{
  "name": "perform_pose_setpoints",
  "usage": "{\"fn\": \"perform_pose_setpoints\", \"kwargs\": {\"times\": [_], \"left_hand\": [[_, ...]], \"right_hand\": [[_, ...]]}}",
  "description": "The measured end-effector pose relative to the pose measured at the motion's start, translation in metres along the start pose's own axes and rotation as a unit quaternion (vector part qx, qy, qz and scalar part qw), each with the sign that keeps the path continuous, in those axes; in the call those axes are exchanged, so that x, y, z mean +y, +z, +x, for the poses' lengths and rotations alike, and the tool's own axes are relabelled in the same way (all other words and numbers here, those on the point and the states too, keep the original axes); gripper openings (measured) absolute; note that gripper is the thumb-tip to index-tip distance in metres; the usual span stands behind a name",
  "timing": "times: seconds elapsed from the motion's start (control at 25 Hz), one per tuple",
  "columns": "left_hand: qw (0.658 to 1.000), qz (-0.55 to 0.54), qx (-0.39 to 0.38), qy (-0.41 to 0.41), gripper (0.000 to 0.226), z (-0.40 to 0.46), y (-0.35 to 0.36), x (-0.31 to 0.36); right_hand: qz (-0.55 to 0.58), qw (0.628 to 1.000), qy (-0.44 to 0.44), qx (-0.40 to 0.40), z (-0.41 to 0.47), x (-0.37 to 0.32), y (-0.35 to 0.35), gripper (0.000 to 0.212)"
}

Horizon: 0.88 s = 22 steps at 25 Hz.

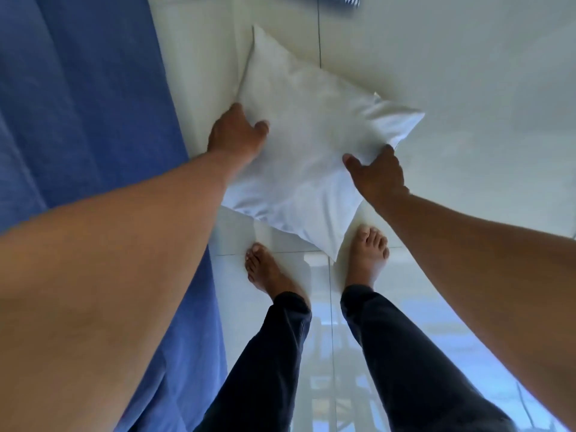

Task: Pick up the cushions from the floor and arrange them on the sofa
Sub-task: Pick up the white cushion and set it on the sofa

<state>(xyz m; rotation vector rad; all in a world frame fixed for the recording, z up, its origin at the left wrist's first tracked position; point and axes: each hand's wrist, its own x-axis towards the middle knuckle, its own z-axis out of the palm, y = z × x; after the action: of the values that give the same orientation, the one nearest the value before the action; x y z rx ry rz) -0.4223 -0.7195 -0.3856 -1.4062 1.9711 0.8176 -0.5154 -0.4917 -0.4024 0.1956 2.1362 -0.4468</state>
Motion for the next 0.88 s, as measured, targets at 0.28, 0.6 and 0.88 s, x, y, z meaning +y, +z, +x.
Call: {"fn": "perform_pose_setpoints", "kwargs": {"times": [0.28, 0.6, 0.88], "left_hand": [[0.964, -0.232, -0.039, -0.124, 0.067, 0.039, 0.032, -0.017], [0.904, -0.408, 0.001, -0.129, 0.018, -0.068, -0.039, -0.021], [0.85, -0.516, 0.042, -0.098, 0.022, -0.214, -0.155, -0.006]], "right_hand": [[0.299, 0.947, 0.116, -0.022, 0.034, 0.013, 0.013, 0.093], [0.265, 0.964, 0.032, -0.022, -0.056, -0.048, -0.07, 0.078], [0.261, 0.962, -0.081, -0.023, -0.197, -0.12, -0.165, 0.078]]}}
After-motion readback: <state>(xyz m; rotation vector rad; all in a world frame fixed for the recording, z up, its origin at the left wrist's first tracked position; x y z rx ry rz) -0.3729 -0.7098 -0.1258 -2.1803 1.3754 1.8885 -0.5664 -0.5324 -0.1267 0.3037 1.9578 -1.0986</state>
